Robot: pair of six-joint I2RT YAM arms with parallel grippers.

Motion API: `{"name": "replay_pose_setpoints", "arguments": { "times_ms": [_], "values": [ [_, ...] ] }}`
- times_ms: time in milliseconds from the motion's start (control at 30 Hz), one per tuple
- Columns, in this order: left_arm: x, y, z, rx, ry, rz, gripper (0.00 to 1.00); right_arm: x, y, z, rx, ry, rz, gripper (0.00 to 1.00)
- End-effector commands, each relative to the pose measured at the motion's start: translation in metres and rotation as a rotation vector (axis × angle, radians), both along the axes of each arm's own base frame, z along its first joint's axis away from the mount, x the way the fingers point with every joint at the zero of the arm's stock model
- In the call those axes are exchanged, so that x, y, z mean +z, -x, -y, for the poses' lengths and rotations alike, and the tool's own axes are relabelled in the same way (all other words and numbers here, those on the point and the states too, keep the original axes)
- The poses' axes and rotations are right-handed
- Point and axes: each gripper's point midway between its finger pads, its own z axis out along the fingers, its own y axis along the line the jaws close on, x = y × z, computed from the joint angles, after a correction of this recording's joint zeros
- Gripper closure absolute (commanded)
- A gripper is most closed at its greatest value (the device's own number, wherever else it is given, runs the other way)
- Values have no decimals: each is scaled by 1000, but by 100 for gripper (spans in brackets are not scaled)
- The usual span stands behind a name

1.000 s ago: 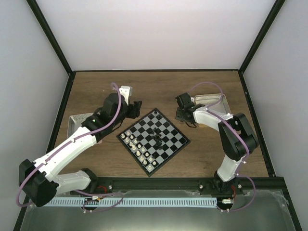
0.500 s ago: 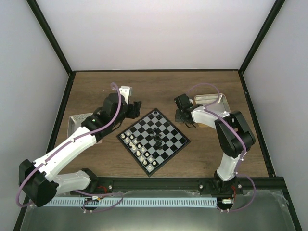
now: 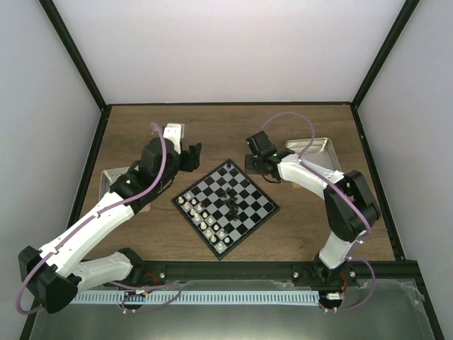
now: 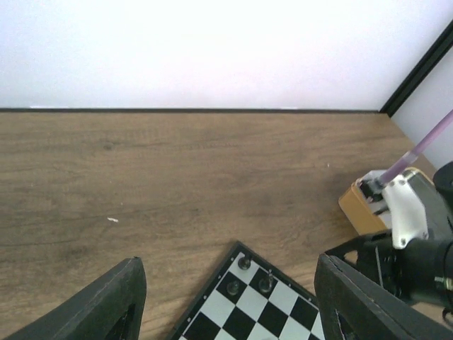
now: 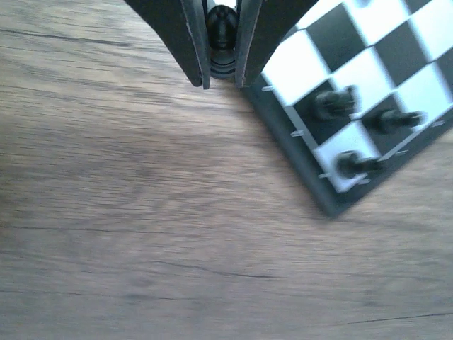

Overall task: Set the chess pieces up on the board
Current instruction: Pick up the chess piece at the center of the board, then place the chess piece on the chessboard.

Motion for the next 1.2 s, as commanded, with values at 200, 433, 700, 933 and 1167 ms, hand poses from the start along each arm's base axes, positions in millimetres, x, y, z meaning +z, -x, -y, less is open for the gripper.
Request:
{"name": "replay_pose_setpoints", "arguments": {
  "times_ms": [200, 433, 700, 933, 1167],
  "values": [
    [8, -4, -11, 59, 25, 55, 31, 4, 13, -64, 152, -9, -12, 93],
    [1, -4, -9, 49, 14, 46, 31, -18, 14, -68, 164, 27, -59, 92],
    [-5, -5, -6, 34, 2, 38, 30, -33, 9, -69, 152, 59, -74, 92],
    [-8, -5, -6, 31, -5, 32, 30, -27, 11, -66, 151, 59, -75, 88],
    [-8, -6, -4, 25, -5, 29, 30, -7, 10, -70, 171, 36, -46, 69]
  ]
}}
